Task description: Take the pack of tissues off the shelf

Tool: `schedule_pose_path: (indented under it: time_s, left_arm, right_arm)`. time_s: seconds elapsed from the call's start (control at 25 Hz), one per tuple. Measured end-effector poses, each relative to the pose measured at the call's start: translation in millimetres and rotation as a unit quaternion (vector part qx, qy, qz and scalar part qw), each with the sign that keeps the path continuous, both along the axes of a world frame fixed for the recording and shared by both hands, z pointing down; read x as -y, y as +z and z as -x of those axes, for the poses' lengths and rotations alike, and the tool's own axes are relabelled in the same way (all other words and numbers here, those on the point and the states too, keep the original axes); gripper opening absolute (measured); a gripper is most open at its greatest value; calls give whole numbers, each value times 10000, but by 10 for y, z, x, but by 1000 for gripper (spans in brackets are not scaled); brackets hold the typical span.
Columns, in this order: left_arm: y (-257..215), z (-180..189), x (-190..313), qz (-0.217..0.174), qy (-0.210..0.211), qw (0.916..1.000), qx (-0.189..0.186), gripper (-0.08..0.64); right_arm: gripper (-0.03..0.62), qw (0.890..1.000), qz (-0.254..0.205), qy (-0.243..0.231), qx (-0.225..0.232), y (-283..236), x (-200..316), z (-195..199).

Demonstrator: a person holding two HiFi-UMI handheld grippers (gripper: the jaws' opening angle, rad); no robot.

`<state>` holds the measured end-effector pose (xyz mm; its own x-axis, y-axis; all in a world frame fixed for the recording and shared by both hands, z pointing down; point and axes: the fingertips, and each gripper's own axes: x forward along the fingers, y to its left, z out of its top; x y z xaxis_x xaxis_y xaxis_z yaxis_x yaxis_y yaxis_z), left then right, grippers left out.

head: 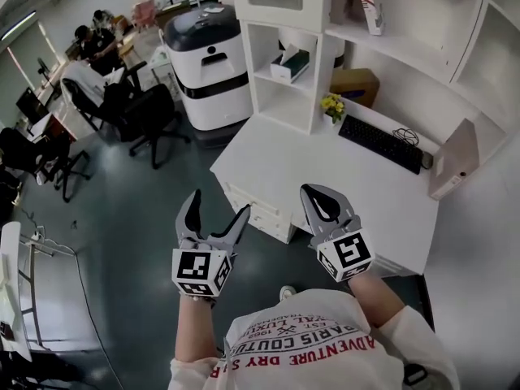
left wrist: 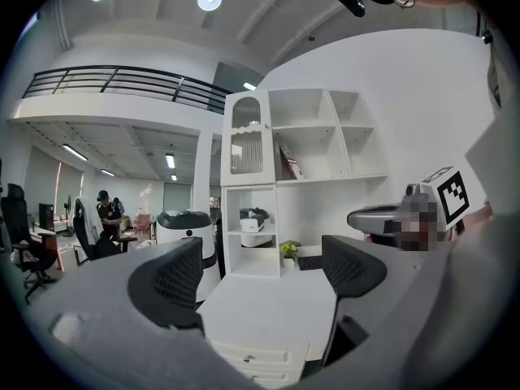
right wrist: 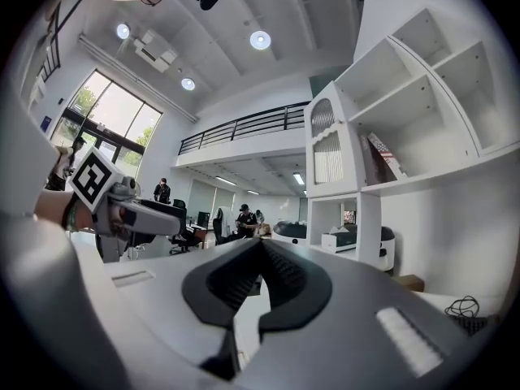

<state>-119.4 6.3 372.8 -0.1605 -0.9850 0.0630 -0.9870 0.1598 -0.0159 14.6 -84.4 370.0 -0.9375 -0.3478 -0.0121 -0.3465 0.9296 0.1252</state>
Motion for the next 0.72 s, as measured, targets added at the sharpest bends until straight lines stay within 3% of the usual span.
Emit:
schedule_pose_path:
  time_s: [0.36,0.72]
  left_arm:
    - [148,338,1366,162,576,9982,-66,463]
    - [205,664,2762,327,1590,9867,35,463]
  right_arm:
    - [-2,9983,22,552,-190,104,1021,249]
    - [-2,9856,41,1665,-277,117,2006,494]
